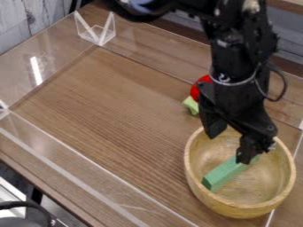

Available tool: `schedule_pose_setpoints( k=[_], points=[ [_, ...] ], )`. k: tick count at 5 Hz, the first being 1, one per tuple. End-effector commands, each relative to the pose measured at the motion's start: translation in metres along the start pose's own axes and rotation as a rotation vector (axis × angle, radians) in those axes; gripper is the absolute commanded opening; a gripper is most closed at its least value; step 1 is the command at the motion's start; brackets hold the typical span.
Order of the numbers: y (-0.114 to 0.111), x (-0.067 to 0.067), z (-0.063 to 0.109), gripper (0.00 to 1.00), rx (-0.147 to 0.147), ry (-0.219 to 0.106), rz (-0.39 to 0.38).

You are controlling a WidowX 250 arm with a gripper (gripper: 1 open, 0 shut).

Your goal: Put the green block in the brown bowl

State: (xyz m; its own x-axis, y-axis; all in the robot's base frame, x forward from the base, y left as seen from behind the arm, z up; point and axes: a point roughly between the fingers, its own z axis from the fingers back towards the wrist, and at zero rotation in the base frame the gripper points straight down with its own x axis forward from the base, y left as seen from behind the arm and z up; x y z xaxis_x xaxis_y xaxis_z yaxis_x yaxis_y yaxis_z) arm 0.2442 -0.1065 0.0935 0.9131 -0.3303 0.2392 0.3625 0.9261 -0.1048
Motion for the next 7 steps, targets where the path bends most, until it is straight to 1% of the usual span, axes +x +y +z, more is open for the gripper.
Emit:
schedule_pose_setpoints(
  k=[1, 2, 3, 4, 6, 7],
  points=[
    [0.014, 0.013, 0.035, 1.00, 0.022, -0.096, 0.028],
    [0.030, 0.014, 0.046, 1.00, 0.047, -0.110, 0.060],
    [0.018, 0.016, 0.029, 1.00, 0.051, -0.104, 0.049],
    [0.007, 0.019, 0.014, 1.00, 0.040, -0.092, 0.024],
    [-0.013, 0.022, -0.020, 1.00, 0.057, -0.070, 0.001],
    [0.005, 0.024, 0.005, 1.00, 0.074, -0.109, 0.043]
  ],
)
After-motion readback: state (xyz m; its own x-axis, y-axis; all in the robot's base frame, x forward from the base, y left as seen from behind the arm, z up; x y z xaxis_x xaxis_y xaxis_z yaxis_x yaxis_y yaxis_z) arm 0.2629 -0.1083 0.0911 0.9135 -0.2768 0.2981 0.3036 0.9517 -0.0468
